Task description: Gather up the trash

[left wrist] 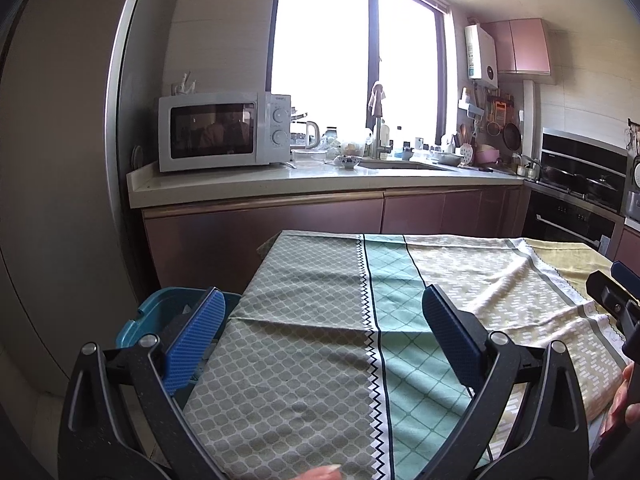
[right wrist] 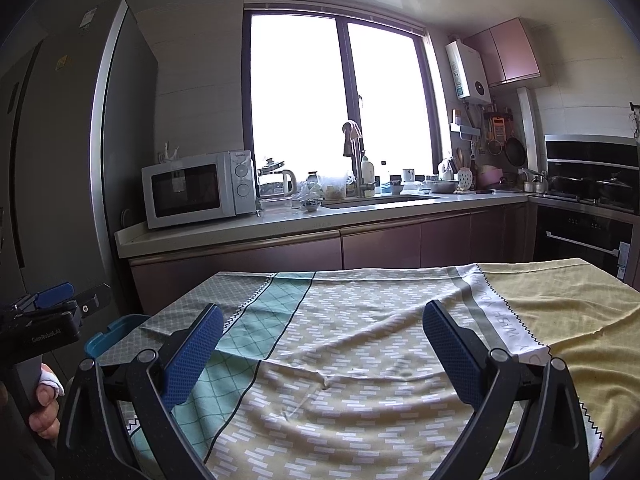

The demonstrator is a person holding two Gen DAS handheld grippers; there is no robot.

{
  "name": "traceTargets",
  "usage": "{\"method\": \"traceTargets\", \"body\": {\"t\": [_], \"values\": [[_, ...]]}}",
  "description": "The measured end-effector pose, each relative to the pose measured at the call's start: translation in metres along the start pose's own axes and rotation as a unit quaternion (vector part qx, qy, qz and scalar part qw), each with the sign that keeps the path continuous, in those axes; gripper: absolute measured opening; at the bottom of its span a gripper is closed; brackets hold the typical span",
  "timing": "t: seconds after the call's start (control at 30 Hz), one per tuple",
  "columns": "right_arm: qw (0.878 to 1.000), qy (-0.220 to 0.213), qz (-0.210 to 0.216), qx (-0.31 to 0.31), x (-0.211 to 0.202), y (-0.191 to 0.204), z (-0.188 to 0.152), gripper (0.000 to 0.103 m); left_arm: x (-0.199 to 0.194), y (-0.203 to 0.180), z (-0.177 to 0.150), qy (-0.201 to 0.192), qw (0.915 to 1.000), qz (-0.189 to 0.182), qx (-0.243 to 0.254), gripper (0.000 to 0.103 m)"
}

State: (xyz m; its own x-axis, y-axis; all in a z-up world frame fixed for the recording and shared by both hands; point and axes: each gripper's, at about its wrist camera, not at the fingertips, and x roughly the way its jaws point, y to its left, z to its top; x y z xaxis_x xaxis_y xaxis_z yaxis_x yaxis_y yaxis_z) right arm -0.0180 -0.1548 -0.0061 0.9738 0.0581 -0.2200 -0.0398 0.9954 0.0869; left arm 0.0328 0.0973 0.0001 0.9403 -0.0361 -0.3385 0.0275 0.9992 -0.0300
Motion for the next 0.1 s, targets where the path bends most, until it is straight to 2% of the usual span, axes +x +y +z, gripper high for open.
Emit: {"method": "traceTargets", "body": {"t": [0.1], "values": [[1.000,0.023,-0.004,0.002,0.014,-0.012,0.001,0.096,0.031,-0.004,0.005,0.036,0.9993,0.002,0.004,0.097]]}}
